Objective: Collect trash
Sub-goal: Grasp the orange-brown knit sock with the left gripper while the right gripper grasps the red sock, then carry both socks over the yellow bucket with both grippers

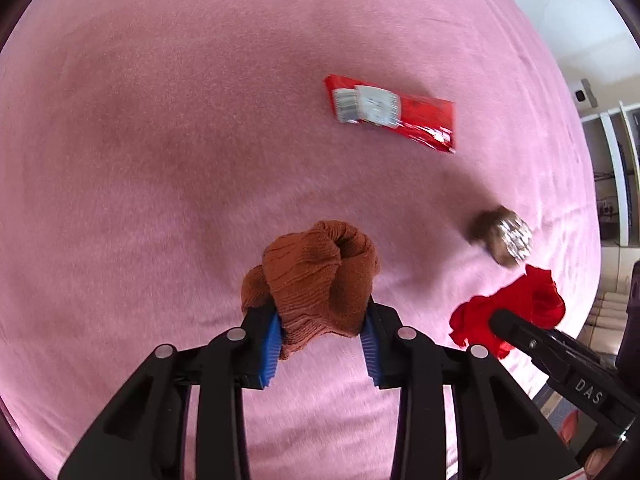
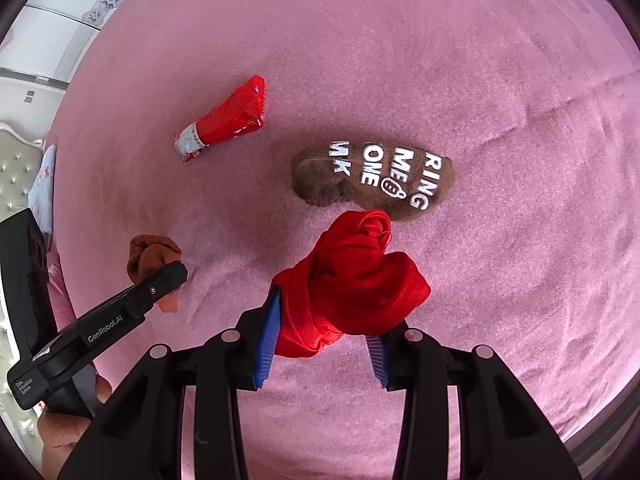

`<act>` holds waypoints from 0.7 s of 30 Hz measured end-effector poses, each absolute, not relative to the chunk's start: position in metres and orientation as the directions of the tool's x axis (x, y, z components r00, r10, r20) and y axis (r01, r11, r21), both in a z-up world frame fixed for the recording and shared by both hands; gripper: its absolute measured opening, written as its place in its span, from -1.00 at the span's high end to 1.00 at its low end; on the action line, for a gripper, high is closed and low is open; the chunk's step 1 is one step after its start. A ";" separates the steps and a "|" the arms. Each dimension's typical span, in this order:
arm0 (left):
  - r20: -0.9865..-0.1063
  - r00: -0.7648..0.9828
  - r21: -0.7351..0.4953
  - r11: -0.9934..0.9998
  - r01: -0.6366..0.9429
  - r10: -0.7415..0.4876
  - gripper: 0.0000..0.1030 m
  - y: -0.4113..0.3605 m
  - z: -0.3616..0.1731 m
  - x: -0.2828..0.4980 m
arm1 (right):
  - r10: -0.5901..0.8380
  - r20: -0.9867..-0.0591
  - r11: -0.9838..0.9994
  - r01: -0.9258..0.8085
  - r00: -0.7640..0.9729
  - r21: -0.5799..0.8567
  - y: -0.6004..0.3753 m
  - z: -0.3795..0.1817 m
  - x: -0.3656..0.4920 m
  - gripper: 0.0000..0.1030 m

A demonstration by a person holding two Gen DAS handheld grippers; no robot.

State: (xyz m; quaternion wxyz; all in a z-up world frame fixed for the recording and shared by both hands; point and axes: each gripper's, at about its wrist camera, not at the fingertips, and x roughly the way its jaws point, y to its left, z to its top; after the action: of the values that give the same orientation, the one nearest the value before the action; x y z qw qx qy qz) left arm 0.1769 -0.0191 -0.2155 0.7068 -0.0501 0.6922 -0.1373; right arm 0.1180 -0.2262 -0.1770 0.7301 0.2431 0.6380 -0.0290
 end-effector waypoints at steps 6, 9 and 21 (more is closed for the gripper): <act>-0.952 -0.004 -0.303 0.939 0.162 -0.307 0.33 -0.029 -0.184 0.123 | 0.264 -0.938 0.878 0.347 0.223 0.330 -0.233 -0.148 0.067 0.26; -0.941 -0.008 -0.334 0.925 0.184 -0.338 0.33 -0.041 -0.167 0.099 | 0.257 -0.933 0.871 0.356 0.252 0.337 -0.242 -0.137 0.036 0.26; -0.931 -0.059 -0.355 0.855 0.378 -0.360 0.33 -0.128 -0.135 0.024 | 0.203 -0.922 0.823 0.454 0.329 0.343 -0.296 -0.116 -0.087 0.25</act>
State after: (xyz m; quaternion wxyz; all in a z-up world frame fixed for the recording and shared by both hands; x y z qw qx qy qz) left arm 0.0236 -0.1276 -0.1351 0.6858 0.0064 0.6762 -0.2691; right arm -0.0868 -0.2964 -0.1158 0.7634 0.2861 0.5732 -0.0822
